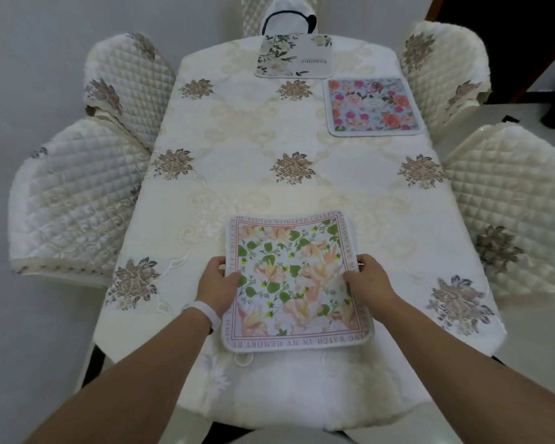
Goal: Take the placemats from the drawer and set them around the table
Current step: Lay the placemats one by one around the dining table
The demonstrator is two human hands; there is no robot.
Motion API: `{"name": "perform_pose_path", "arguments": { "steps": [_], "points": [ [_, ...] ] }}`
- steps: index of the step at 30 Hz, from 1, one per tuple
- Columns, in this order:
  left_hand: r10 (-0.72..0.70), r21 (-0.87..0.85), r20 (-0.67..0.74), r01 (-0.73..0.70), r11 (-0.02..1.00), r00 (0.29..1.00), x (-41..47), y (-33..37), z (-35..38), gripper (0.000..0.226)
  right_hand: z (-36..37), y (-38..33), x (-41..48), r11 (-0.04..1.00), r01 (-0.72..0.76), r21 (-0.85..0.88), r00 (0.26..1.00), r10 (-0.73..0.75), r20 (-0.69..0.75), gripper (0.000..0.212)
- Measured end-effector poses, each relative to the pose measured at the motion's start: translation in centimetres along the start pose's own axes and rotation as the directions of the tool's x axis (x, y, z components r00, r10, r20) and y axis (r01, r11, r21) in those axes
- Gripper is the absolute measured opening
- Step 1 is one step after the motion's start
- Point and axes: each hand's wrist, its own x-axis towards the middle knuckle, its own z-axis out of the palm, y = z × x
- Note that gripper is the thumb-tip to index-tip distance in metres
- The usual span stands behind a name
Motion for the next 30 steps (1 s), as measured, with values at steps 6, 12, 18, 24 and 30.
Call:
{"name": "perform_pose_path", "arguments": {
  "steps": [6, 12, 18, 24, 30],
  "points": [
    [0.022, -0.104, -0.104, -0.033, 0.994, 0.994, -1.5, 0.3, -4.2, 0.022, 2.0, -3.2, -0.2, 0.993, 0.122, -0.004, 0.989, -0.121, 0.083, 0.021],
    [-0.015, -0.208, -0.234, -0.035, 0.978, 0.972, -4.6, -2.3, -11.1, 0.02, 7.8, -7.4, -2.7, 0.972, 0.234, -0.038, 0.949, -0.219, 0.227, 0.021],
    [-0.101, -0.295, -0.341, -0.004, 0.955, 0.935, -7.6, -7.7, -18.1, 0.027, 14.5, -10.6, -7.2, 0.932, 0.343, -0.116, 0.895, -0.287, 0.341, 0.021],
    [-0.158, -0.401, -0.388, -0.012, 0.916, 0.908, -9.5, -13.2, -25.0, 0.028, 22.0, -12.8, -12.7, 0.9, 0.407, -0.159, 0.851, -0.31, 0.424, 0.018],
    [-0.156, -0.475, -0.392, -0.054, 0.878, 0.907, -10.0, -17.9, -35.9, 0.015, 32.5, -15.4, -19.4, 0.874, 0.446, -0.194, 0.842, -0.335, 0.422, 0.018]
  ]
}}
